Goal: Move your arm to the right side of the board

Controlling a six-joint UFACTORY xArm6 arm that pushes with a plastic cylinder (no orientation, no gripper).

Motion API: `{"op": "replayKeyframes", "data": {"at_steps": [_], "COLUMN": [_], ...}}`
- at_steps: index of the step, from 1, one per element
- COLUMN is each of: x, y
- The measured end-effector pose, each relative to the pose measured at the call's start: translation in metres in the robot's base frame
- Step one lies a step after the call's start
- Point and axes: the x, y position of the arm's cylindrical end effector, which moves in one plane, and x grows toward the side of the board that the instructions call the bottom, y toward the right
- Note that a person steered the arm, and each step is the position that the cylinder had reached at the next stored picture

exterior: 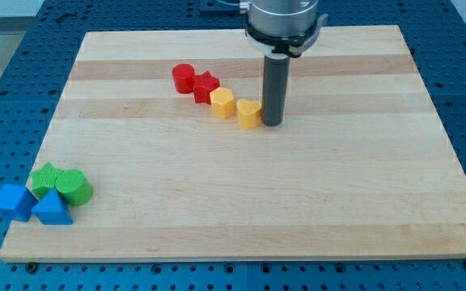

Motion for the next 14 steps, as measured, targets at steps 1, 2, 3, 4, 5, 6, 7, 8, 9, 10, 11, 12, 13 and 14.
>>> {"op": "replayKeyframes", "data": {"at_steps": [1,2,3,4,5,6,7,8,9,10,11,12,13,14], "x": [0.003,0.011,0.014,-0.001,-0.04,-0.06,-0.076,-0.085,-0.085,-0.085,-0.086,-0.086,-0.086,-0.086], "y": [-0.016,-0.009,0.027,0.053,0.056,0.04,0.017,-0.008,-0.032,-0.05,-0.054,-0.054,-0.058,-0.058]}}
